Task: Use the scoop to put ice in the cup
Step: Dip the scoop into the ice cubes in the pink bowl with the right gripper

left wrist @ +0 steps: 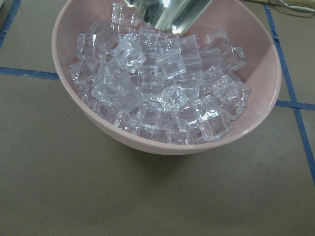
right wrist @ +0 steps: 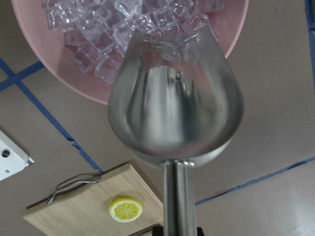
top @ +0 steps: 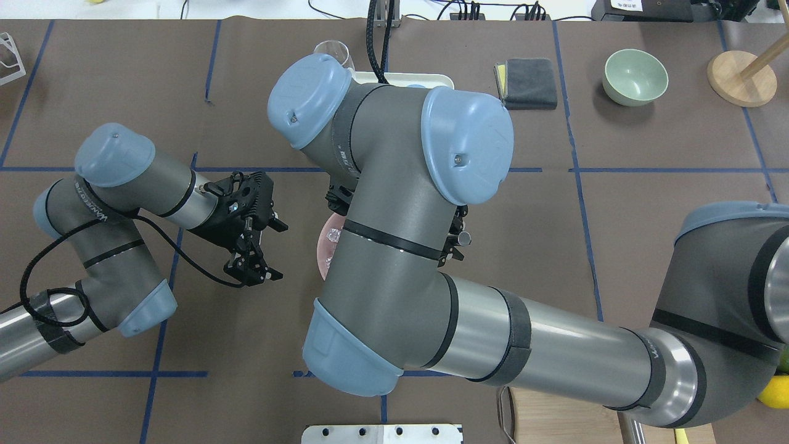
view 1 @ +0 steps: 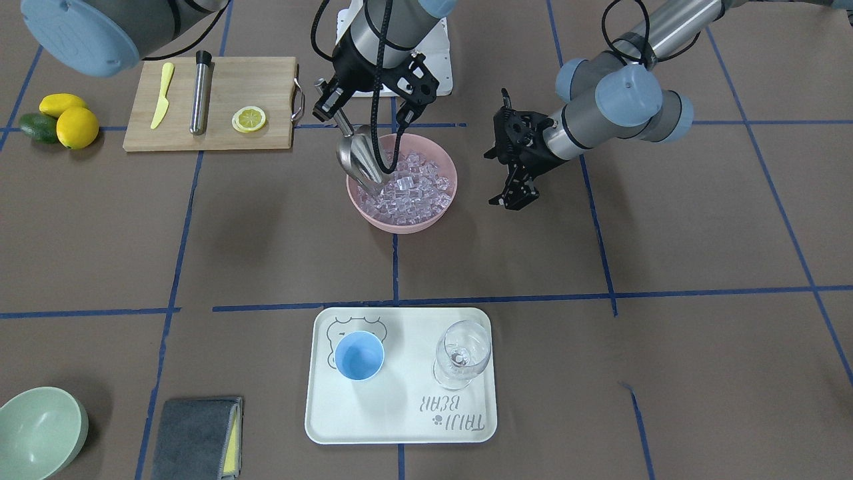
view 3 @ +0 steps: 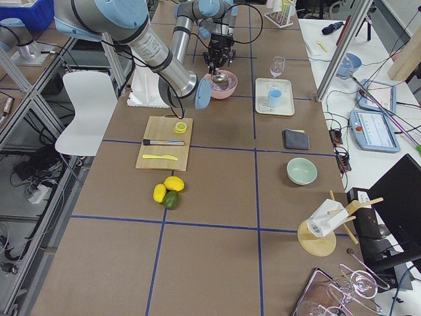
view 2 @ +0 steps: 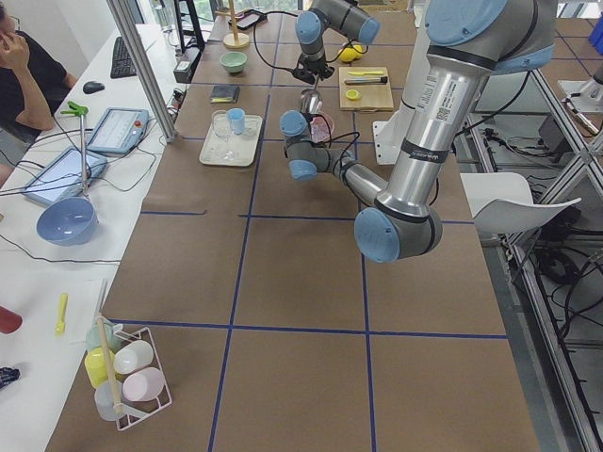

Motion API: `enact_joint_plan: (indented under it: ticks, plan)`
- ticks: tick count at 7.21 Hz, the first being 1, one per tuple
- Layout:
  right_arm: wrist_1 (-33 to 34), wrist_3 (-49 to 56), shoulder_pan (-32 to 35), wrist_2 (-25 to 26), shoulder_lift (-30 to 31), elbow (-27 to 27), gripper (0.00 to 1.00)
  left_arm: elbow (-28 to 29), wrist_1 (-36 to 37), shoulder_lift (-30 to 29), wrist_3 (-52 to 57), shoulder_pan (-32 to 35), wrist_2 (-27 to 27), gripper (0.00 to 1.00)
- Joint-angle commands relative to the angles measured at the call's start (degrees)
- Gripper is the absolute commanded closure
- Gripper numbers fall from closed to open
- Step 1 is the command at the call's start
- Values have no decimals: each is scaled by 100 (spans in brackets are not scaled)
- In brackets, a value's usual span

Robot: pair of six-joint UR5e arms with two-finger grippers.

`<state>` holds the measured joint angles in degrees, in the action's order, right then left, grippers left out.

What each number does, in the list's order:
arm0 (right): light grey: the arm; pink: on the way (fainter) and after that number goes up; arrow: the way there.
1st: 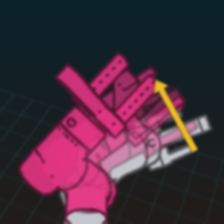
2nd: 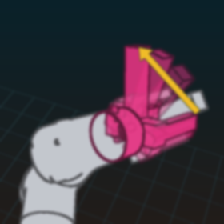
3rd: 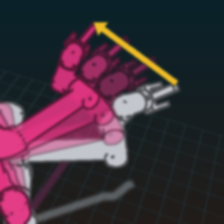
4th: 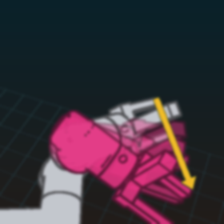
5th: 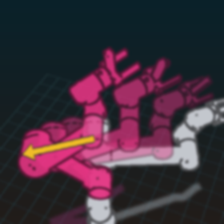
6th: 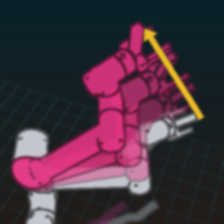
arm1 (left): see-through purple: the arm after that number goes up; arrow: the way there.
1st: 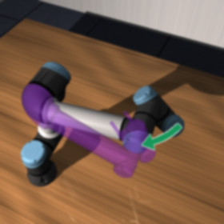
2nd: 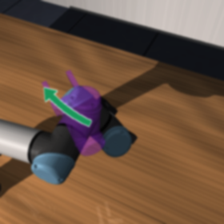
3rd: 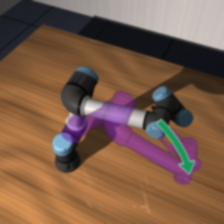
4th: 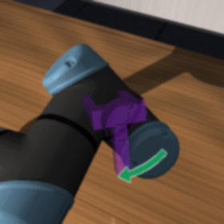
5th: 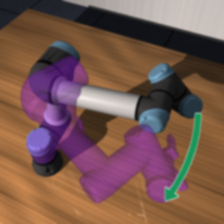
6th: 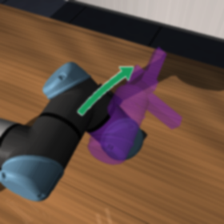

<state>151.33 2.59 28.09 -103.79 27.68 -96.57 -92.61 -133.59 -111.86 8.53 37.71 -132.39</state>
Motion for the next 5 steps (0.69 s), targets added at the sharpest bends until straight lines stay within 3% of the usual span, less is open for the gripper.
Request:
enact_joint_plan:
  ticks: [1, 5]
  plan:
    - [28, 249, -14, 26, 18, 103, 100, 6, 0, -3, 0, 0, 3, 0]
    - [-50, 558, -180, 359, -35, 191, 100, 6, -9, -11, 0, -9, 3, 0]
